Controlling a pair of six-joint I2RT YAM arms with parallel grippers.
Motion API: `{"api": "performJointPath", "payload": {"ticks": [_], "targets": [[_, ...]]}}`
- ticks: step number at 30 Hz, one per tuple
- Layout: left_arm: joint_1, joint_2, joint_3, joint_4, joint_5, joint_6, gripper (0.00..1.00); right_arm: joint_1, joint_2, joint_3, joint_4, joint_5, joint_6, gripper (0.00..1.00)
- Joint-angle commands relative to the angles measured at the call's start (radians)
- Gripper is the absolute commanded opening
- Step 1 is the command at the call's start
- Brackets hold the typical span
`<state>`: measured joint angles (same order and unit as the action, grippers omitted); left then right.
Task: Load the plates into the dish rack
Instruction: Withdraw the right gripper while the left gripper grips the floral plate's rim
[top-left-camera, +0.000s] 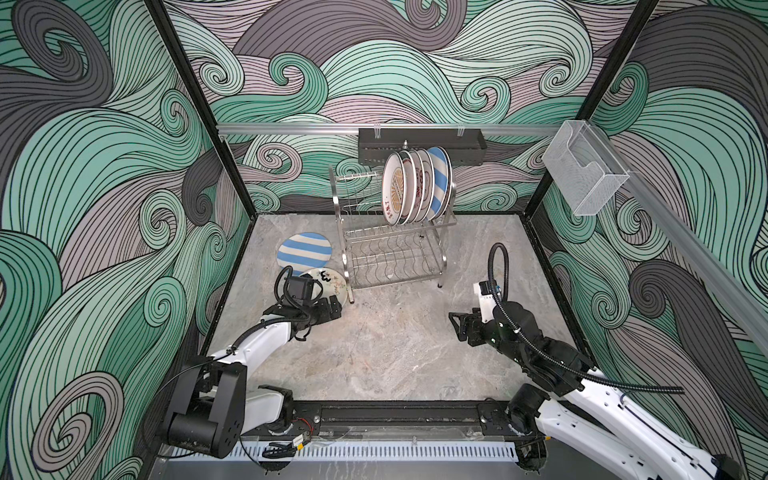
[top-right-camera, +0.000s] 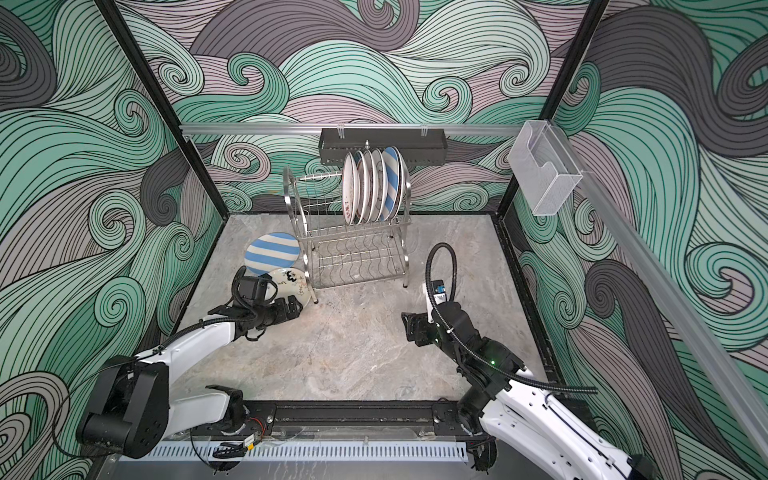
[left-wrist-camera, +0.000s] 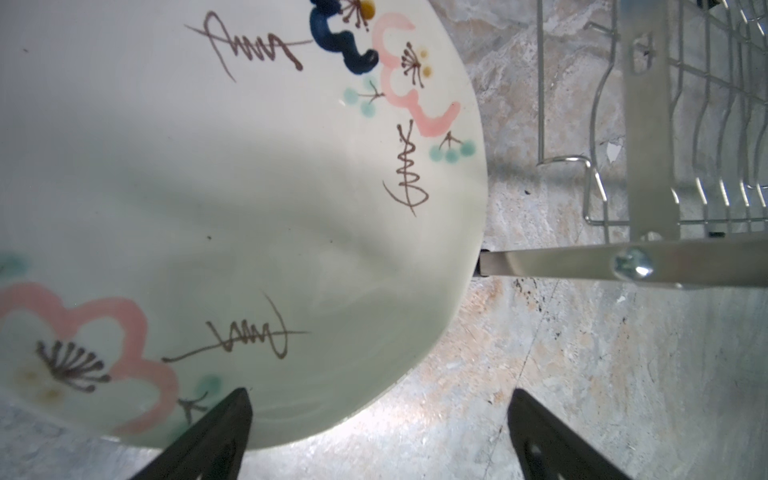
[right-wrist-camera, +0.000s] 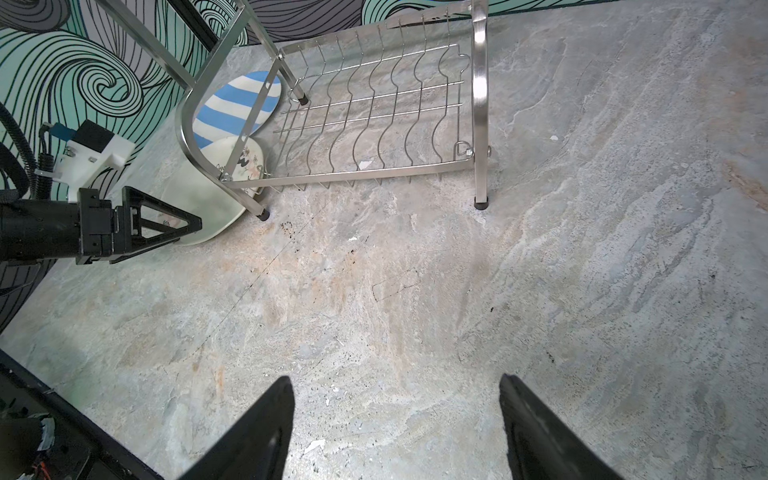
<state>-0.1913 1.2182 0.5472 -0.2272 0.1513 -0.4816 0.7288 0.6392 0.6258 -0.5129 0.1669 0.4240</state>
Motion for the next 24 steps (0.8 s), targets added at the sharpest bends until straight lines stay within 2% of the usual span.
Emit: {"api": "performJointPath", "payload": {"ticks": [1, 6, 10, 17, 24], "targets": [[0.006, -0.031, 0.037, -0.044, -0.078, 0.016, 0.99, -0.008, -0.006, 0.002, 0.018, -0.014, 0.004, 0.78], [0.006, 0.077, 0.145, -0.044, -0.132, 0.062, 0.99, -0.011, -0.003, -0.006, 0.018, -0.029, 0.016, 0.77], [0.006, 0.182, 0.212, -0.036, -0.113, 0.071, 0.99, -0.012, -0.020, -0.019, 0.018, -0.042, 0.028, 0.77], [0.006, 0.272, 0.223, -0.017, -0.082, 0.075, 0.99, -0.016, -0.053, -0.029, -0.001, -0.053, 0.040, 0.77], [0.006, 0.322, 0.195, 0.005, 0.025, 0.057, 0.99, -0.018, -0.046, -0.030, -0.004, -0.062, 0.041, 0.77]]}}
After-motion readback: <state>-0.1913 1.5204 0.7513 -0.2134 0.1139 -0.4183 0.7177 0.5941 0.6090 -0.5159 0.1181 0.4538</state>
